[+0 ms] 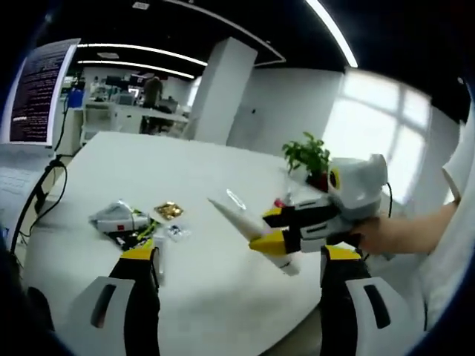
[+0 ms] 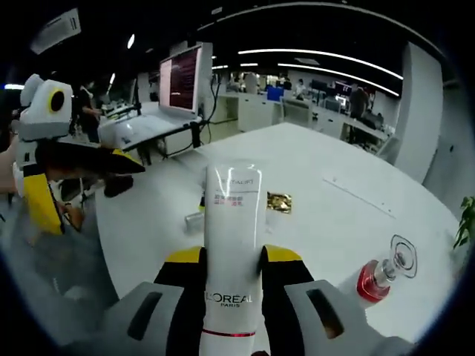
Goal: Arrange the skincare products in the storage area until every visible bottle or jar stands upright without overlapping.
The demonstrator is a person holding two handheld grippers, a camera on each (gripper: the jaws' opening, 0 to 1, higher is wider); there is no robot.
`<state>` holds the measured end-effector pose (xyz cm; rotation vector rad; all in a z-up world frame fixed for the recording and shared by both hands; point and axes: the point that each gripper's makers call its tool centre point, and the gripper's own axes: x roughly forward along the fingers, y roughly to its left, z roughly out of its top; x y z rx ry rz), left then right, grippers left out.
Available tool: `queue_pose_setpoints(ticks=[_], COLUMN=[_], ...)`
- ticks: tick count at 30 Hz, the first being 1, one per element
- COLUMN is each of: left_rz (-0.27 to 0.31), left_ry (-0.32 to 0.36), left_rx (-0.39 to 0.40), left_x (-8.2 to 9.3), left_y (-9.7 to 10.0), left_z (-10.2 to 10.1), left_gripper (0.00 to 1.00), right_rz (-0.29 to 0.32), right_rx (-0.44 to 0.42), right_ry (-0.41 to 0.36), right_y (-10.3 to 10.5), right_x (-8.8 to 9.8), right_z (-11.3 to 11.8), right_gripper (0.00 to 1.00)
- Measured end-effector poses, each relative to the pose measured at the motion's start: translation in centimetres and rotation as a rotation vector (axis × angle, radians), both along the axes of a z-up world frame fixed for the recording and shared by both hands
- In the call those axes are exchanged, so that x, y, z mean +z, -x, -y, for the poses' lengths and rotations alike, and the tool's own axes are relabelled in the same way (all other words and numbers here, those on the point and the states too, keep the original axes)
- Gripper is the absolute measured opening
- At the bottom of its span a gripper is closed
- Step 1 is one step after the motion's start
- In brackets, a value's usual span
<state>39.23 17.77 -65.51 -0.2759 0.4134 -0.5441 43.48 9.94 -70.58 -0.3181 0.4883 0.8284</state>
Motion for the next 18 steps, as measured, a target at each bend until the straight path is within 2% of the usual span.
queue_pose_setpoints(ticks=[1, 4, 9, 18], left_rz=[0.009, 0.016, 0.021, -0.014], left_ry=[0.037, 0.078, 0.099, 0.159], left_rx=[0.018, 0.039, 0.043, 0.064], left_x=[0.6, 1.4, 2.1, 1.9], left_y=[-0.4, -1.0, -1.6, -1.6], left_z=[0.2, 0.5, 1.2, 2.2], left_gripper=[0.81, 0.81, 0.81, 0.81], right_rz=[0.006, 0.016, 0.036, 0.069], right_rx=[0.007, 0.018, 0.033, 0.054], right_ry=[-0.001, -0.019, -0.055, -0.124], right_y=[0.2, 0.9, 1.7, 3.3], right_x=[0.2, 0.9, 2.0, 3.5], right_z=[-0.1, -0.2, -0.4, -1.2], right_gripper=[0.28, 0.28, 0.28, 0.28])
